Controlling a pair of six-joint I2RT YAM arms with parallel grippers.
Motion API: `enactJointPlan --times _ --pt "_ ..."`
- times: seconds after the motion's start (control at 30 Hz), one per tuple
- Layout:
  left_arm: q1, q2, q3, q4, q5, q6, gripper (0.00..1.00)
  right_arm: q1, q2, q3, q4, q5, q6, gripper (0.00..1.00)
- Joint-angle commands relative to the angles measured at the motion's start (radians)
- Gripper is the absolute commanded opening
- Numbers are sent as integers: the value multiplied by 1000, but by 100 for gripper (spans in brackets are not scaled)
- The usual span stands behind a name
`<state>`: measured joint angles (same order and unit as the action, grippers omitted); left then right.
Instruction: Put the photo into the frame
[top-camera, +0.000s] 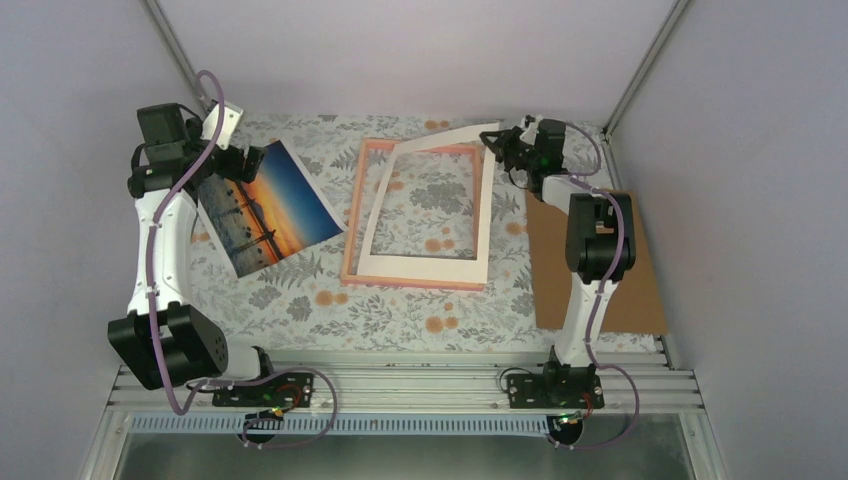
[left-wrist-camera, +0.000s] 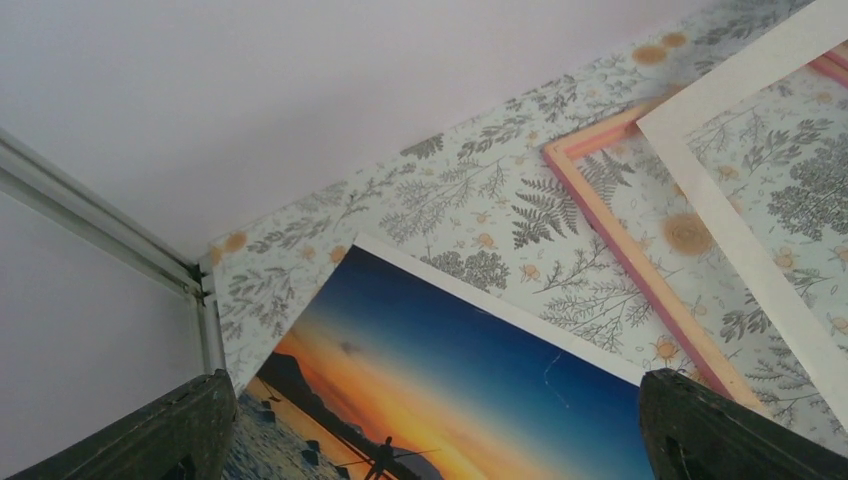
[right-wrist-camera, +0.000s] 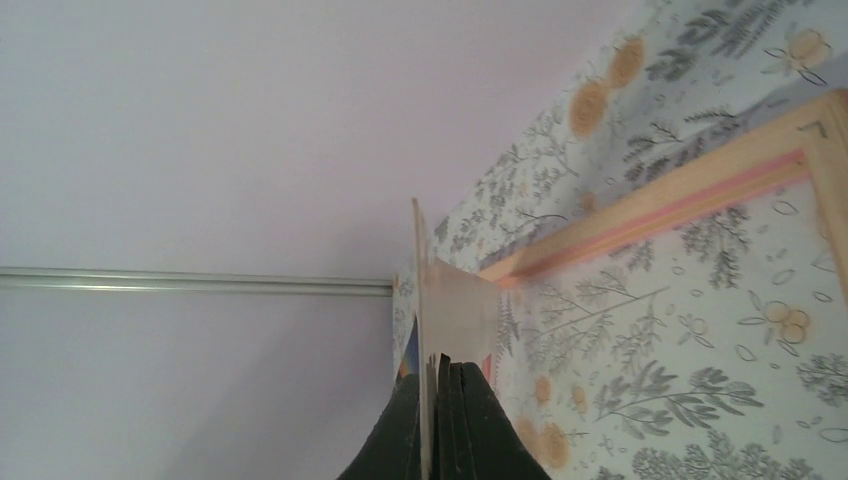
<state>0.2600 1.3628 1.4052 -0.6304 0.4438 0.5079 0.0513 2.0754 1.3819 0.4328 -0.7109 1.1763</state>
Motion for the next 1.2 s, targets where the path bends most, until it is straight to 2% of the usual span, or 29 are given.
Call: enactJointPlan --times 0.0,0.27,0.77,1.17 --pt "-14 30 35 -14 -15 -3 100 22 49 4 46 20 2 4" --pt "-28 58 50 -18 -29 2 100 45 118 57 51 9 -51 4" --pt "-36 77 47 -16 -37 7 100 67 199 200 -68 -40 -216 4" --pt "-41 84 49 -18 -36 10 100 94 229 228 -98 -55 -263 4"
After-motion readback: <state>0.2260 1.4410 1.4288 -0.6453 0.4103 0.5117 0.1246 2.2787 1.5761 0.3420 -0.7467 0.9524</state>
